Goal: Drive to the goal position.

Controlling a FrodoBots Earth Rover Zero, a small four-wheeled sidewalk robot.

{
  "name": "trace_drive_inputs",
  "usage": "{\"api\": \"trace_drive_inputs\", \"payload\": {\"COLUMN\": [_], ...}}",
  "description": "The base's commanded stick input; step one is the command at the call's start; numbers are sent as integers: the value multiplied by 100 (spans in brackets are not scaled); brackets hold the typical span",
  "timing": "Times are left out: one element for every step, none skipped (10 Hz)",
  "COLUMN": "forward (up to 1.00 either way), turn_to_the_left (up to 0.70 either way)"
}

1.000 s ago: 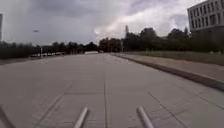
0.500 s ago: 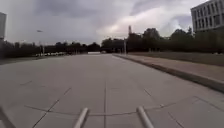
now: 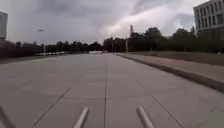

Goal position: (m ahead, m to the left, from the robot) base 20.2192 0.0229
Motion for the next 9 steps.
{"api": "trace_drive_inputs", "payload": {"forward": [100,100,100,100,100,100,100,100,100], "turn_to_the_left": [0,0,0,0,0,0,0,0,0]}}
